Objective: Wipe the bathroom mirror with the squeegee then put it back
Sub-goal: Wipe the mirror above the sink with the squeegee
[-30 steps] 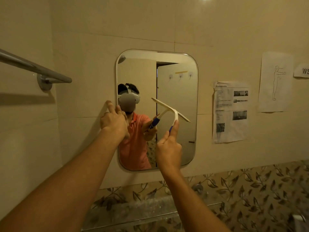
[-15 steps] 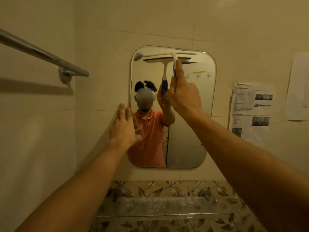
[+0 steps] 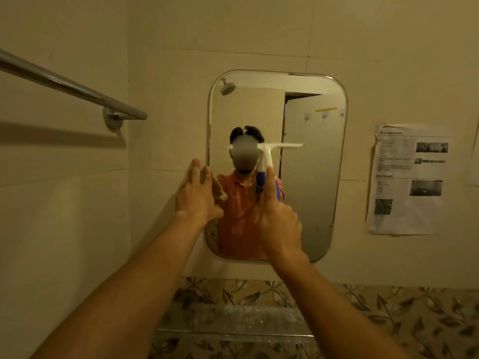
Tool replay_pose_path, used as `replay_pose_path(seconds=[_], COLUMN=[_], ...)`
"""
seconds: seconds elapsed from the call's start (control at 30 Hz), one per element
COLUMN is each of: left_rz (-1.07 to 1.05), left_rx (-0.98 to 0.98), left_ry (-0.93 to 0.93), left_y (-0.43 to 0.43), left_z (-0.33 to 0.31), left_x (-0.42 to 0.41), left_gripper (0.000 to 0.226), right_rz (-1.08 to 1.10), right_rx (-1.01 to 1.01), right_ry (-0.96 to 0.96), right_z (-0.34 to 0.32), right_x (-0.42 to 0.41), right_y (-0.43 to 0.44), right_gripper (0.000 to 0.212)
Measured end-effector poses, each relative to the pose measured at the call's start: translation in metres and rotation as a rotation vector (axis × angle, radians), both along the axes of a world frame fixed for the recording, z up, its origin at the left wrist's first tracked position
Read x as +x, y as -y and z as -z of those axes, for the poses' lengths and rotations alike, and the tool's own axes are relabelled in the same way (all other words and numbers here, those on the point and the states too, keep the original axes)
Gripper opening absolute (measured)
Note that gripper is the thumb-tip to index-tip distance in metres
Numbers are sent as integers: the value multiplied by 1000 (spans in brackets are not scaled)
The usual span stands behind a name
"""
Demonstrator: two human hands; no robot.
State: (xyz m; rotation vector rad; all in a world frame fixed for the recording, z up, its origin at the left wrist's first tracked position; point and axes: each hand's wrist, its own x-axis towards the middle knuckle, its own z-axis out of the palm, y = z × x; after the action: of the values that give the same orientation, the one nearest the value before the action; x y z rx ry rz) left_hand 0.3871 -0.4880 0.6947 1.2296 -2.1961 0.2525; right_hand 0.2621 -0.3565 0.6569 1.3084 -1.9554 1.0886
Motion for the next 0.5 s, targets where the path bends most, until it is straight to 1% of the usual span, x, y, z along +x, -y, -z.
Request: replay_pose_path(seconds=[0.13, 0.23, 0.3, 0.4, 0.5], left_rz=[0, 14, 34, 85, 129], left_rx=[21, 36, 36, 43, 50], left_ry=[22, 16, 13, -15, -43], left_y=[-1, 1, 3, 6, 7], left_z=[-5, -4, -2, 1, 2], left_x=[2, 2, 2, 4, 6], left_gripper=[122, 123, 126, 125, 125], right_rz=[9, -48, -115, -173, -202], right_rx=[107, 93, 65, -51, -95], right_ry=[48, 34, 47, 19, 5], right_z=[50, 58, 43, 6, -47], right_x=[-1, -6, -10, -9, -1], right_y=[-14, -21, -24, -22, -11], right_gripper=[91, 87, 76, 63, 59])
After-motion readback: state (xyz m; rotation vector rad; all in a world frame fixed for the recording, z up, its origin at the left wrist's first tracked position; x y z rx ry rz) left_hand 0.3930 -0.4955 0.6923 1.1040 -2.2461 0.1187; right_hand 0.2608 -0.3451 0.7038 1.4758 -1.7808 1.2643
